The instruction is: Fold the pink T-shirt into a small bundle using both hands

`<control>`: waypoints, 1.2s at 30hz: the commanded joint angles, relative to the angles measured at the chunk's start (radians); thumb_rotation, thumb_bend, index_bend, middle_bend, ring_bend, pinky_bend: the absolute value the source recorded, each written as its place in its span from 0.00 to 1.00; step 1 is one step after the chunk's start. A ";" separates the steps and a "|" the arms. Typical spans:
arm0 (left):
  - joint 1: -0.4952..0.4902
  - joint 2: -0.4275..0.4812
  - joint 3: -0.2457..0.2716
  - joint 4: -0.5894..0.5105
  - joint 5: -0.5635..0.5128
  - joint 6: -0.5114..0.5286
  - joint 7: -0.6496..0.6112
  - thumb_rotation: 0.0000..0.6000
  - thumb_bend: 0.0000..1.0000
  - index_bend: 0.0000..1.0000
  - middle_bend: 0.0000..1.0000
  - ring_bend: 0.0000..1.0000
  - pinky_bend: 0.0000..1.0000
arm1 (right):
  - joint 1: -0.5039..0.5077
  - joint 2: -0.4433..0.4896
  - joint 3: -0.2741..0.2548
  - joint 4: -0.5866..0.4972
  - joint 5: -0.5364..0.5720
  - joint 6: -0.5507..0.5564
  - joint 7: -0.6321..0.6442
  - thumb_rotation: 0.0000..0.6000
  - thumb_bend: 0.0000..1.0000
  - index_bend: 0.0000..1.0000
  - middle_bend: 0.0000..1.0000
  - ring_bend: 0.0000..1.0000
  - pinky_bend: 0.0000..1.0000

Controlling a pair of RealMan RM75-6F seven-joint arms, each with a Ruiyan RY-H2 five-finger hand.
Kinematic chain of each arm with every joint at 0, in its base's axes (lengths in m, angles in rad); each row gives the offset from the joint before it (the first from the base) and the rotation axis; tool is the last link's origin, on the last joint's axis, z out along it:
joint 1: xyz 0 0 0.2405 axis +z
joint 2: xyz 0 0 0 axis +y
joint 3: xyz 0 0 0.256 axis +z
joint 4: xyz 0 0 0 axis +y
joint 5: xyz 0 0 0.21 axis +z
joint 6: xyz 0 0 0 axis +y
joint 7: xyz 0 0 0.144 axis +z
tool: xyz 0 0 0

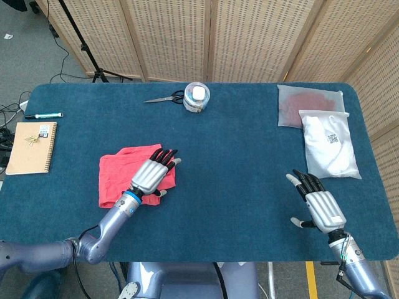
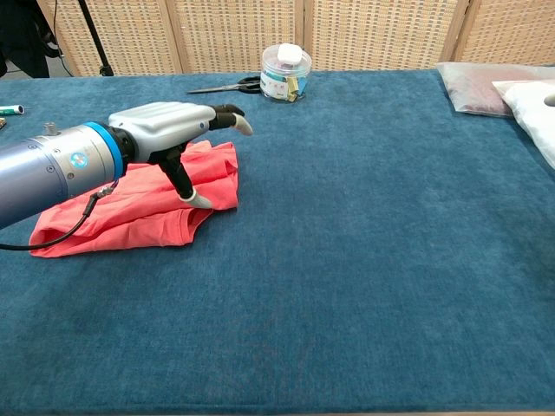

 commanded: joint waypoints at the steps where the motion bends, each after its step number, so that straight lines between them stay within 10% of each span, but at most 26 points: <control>1: 0.021 -0.002 -0.013 0.013 0.077 0.051 -0.100 1.00 0.09 0.00 0.00 0.00 0.00 | 0.000 0.000 0.000 -0.001 0.001 -0.001 0.000 1.00 0.00 0.00 0.00 0.00 0.00; 16: 0.079 0.054 -0.007 0.084 0.122 0.049 -0.289 1.00 0.08 0.00 0.00 0.00 0.00 | 0.001 -0.001 -0.004 -0.005 -0.002 -0.005 -0.008 1.00 0.00 0.00 0.00 0.00 0.00; 36: 0.041 -0.041 -0.002 0.155 0.137 -0.005 -0.213 1.00 0.09 0.00 0.00 0.00 0.00 | 0.005 -0.008 0.001 0.008 0.017 -0.019 -0.012 1.00 0.00 0.00 0.00 0.00 0.00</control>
